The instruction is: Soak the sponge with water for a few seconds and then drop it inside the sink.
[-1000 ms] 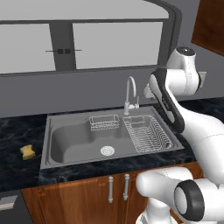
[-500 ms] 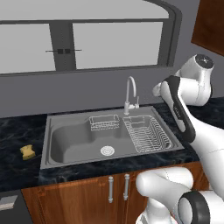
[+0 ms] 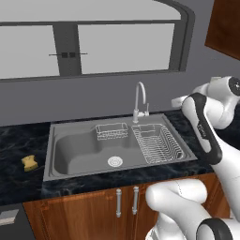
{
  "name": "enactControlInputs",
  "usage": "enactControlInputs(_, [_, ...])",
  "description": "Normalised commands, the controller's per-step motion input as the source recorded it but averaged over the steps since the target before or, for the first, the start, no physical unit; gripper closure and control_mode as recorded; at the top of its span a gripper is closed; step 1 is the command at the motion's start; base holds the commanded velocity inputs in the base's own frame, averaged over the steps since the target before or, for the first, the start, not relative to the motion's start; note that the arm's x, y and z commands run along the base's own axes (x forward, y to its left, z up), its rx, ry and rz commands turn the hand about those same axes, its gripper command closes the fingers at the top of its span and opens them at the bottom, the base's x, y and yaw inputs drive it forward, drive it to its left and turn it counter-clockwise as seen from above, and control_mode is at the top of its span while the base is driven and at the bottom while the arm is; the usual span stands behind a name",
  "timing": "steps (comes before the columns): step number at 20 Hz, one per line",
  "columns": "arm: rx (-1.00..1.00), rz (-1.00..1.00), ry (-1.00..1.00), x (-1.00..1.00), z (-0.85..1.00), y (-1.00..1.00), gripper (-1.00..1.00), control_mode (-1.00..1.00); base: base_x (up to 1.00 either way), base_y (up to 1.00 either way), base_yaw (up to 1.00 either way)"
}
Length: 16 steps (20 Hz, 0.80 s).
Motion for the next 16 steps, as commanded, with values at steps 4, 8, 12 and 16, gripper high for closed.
enactControlInputs(4, [0.0, 0.11, -0.04, 0.02, -0.07, -0.11, -1.0, -1.0, 0.0, 0.0, 0.0])
enactControlInputs(8, [0.0, 0.11, -0.03, 0.04, -0.25, -0.05, -1.0, -1.0, 0.0, 0.0, 0.0])
enactControlInputs(12, [0.0, 0.11, -0.07, 0.0, -0.3, 0.0, -1.0, -1.0, 0.0, 0.0, 0.0])
enactControlInputs(16, [0.0, 0.11, -0.09, 0.0, -0.34, 0.0, -1.0, -1.0, 0.0, 0.0, 0.0])
